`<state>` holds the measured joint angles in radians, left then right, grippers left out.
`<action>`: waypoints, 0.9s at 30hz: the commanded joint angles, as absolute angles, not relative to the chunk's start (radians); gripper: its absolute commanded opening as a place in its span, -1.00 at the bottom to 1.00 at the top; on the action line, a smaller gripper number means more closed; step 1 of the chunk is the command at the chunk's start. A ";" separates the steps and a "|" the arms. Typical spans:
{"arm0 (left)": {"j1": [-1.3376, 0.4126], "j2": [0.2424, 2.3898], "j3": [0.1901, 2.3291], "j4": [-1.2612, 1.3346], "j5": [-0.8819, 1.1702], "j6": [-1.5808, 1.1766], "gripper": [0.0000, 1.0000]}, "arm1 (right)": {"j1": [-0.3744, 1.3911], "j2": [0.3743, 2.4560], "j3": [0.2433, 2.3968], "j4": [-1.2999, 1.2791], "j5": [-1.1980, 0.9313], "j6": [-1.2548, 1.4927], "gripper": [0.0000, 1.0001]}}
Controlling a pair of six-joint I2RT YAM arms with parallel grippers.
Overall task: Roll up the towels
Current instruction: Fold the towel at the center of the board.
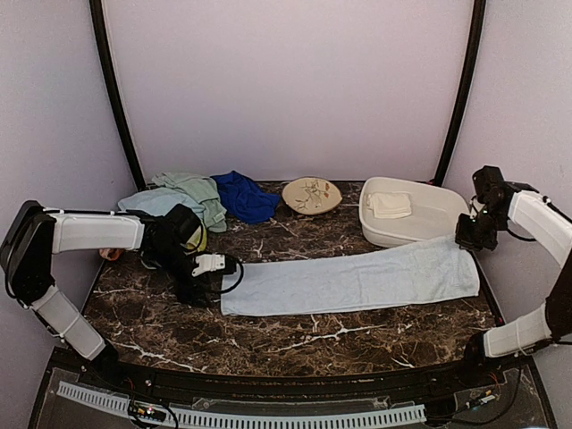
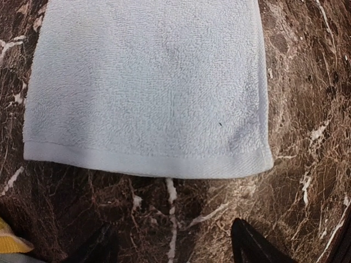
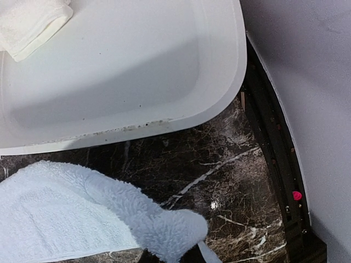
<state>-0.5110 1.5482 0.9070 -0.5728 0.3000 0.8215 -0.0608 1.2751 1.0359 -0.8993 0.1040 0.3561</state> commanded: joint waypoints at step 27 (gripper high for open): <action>-0.351 1.403 0.826 -0.557 0.290 0.860 0.47 | 0.744 1.780 1.547 -0.700 -0.134 0.717 -1.00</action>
